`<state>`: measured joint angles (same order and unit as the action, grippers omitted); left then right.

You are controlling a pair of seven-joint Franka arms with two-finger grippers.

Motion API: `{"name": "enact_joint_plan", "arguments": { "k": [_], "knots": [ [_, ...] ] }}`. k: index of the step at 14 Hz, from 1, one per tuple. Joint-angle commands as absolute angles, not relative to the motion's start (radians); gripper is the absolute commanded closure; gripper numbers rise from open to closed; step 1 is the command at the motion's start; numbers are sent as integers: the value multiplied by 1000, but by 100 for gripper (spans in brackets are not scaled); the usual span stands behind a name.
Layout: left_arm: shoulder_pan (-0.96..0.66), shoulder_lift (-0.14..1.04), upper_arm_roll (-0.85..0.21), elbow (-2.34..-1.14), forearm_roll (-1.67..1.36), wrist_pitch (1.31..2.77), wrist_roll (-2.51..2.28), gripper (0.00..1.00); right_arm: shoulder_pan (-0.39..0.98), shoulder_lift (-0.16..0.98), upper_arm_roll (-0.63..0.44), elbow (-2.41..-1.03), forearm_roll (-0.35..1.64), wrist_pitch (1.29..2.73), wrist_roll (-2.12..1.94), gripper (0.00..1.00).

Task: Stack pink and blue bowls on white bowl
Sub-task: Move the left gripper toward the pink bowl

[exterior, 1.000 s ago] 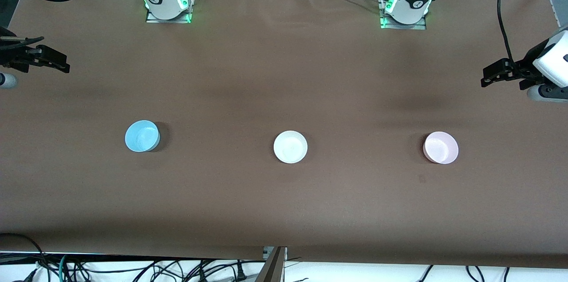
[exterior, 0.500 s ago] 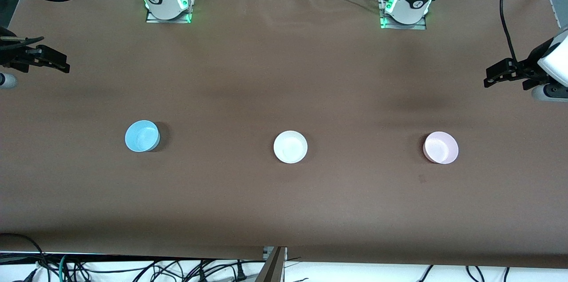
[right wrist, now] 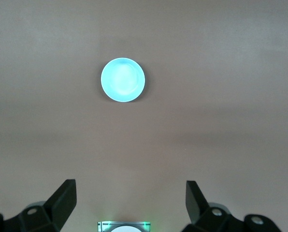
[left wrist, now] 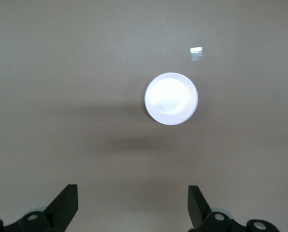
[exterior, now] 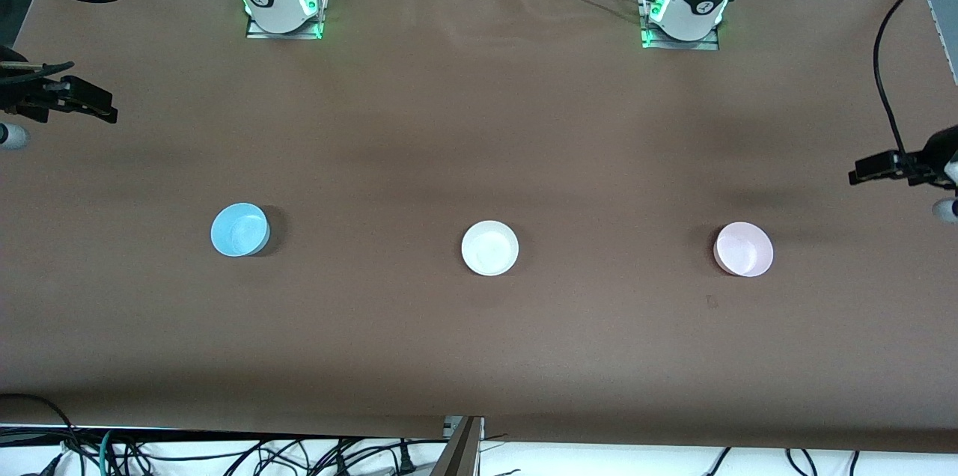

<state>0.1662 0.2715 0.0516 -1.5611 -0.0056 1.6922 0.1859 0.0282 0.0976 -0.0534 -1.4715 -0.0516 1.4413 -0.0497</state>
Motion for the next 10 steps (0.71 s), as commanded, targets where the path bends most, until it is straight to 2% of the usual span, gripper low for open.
{"name": "enact_joint_plan", "arguments": {
  "k": [1, 3, 10],
  "knots": [
    [176, 363, 44, -1536, -14, 1752, 209, 0, 21, 106, -49, -1451, -55, 1436, -49, 0],
    [176, 397, 44, -1557, -14, 1822, 209, 0, 21, 106, -49, -1451, -55, 1436, -48, 0],
    [172, 452, 41, -1765, -14, 2162, 207, 0, 21, 106, -49, -1451, -55, 1436, -49, 0]
  ]
}}
